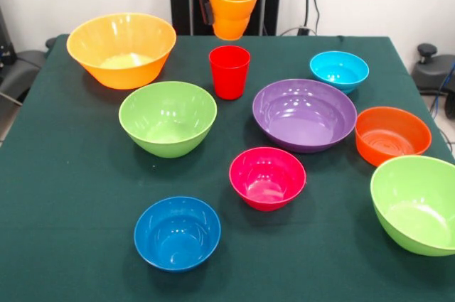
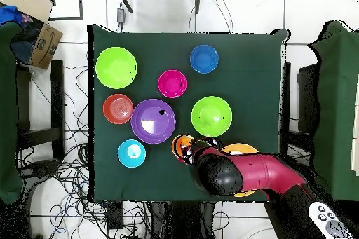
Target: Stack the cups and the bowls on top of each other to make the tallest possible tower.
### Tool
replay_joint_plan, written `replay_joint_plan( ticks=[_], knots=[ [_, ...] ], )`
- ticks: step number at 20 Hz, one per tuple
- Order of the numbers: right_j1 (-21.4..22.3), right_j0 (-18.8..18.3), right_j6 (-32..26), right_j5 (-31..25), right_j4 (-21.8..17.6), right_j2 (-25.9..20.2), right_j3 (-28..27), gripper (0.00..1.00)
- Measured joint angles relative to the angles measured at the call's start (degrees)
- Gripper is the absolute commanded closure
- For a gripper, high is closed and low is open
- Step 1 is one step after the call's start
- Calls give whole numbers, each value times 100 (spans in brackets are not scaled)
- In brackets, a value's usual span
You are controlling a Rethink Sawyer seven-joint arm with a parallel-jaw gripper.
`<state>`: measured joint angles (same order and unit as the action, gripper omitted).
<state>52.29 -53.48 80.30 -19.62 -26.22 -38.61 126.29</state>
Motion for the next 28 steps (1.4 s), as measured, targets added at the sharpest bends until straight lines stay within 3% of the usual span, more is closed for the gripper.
replay_joint_plan(
  ticks=[15, 28],
  knots=[
    [-57, 88, 0, 487, -13, -14, -2, 100],
    [-57, 129, 0, 727, -331, 66, -16, 100]
  ],
)
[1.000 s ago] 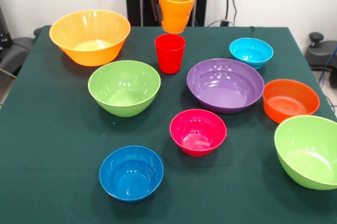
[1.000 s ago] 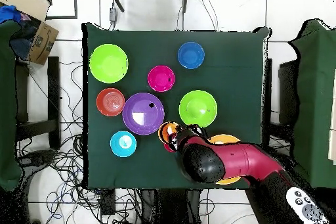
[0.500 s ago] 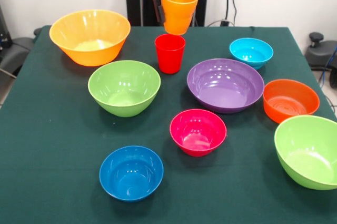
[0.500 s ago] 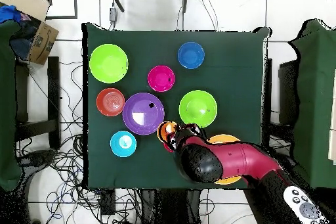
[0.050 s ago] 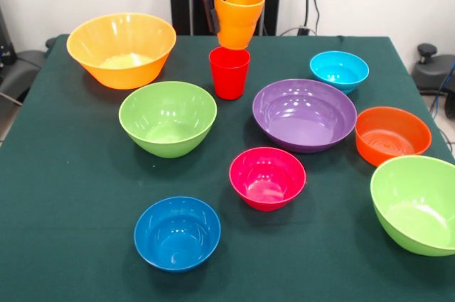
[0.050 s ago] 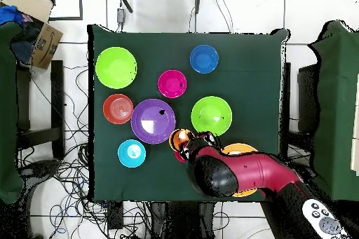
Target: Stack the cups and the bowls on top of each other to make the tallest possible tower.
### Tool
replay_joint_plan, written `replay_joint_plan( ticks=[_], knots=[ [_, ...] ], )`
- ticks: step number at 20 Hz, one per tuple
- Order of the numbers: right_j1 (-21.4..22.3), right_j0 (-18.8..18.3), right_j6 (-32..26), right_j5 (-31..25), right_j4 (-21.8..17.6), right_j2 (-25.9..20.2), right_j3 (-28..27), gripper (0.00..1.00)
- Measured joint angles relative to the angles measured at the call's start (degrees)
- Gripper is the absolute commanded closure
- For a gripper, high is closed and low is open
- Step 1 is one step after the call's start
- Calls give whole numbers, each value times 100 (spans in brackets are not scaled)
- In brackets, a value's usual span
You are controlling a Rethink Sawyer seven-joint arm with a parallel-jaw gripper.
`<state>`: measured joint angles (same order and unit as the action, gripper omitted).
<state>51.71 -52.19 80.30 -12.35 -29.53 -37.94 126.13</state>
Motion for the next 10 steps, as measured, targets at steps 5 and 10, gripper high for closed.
replay_joint_plan(
  ticks=[5, 10],
  knots=[
    [-72, 53, 0, 43, -95, 90, -83, 100],
    [-256, 95, 0, 109, -199, 187, -150, 100]
  ],
)
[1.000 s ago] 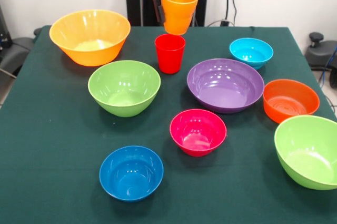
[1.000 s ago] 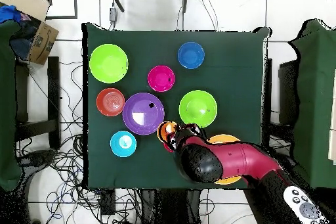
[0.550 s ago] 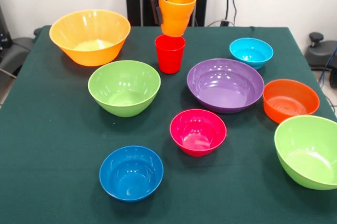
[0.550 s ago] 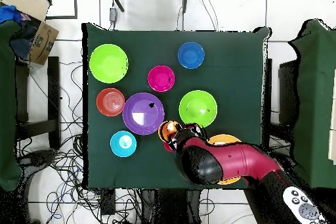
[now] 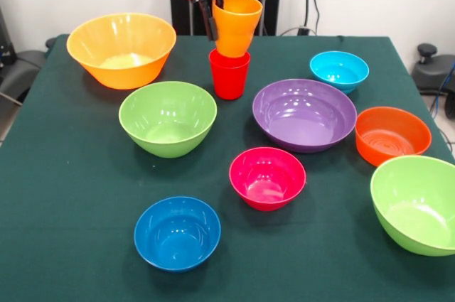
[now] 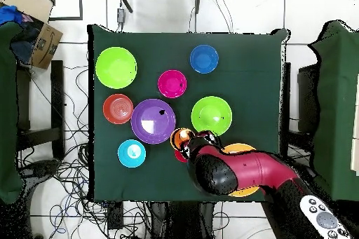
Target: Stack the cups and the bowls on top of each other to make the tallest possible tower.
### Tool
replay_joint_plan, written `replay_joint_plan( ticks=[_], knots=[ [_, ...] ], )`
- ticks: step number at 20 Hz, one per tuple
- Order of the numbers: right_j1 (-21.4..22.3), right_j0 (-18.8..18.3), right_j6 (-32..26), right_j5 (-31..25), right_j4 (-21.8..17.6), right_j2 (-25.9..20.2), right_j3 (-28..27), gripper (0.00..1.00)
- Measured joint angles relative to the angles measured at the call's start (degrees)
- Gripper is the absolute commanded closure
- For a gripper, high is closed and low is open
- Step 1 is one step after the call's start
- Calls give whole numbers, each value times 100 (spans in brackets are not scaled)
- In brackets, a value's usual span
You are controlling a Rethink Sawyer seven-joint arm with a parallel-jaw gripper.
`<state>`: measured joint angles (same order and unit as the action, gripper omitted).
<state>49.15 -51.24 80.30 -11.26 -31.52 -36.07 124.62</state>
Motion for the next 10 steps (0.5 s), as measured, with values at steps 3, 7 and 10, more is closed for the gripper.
replay_joint_plan(
  ticks=[3, 7, 10],
  knots=[
    [-92, 21, 0, 38, -38, 31, -20, 100],
    [-214, 46, 0, 115, -88, 65, -31, 100],
    [-304, 59, 0, 167, -118, 90, -31, 100]
  ],
)
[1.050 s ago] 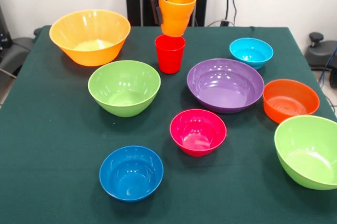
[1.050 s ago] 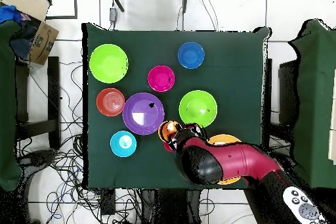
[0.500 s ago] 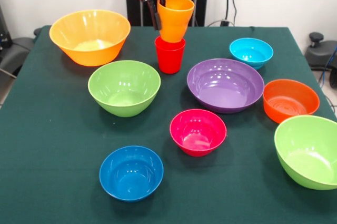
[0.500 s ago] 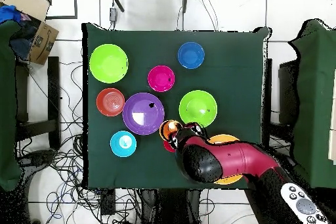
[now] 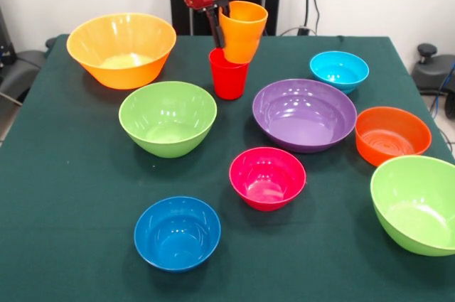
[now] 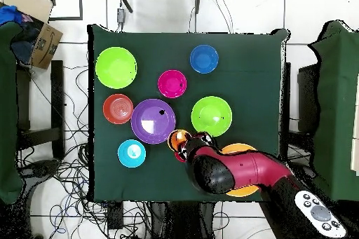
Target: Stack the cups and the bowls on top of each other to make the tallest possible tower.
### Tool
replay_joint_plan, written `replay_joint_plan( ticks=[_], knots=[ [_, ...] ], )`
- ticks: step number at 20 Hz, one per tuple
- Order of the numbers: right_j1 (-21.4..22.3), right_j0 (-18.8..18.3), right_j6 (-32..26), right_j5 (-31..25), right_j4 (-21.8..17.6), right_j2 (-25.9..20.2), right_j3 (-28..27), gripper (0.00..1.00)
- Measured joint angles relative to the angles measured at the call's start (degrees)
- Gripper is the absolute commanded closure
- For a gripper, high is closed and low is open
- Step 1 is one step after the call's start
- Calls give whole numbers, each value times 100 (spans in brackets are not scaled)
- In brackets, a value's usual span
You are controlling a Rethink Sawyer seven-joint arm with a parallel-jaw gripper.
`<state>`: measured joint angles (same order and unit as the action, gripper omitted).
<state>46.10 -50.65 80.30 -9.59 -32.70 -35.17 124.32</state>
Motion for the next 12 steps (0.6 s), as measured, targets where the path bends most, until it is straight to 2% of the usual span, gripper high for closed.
replay_joint_plan(
  ticks=[12],
  knots=[
    [-238, 16, 0, 211, -172, 112, -26, 100]
  ],
)
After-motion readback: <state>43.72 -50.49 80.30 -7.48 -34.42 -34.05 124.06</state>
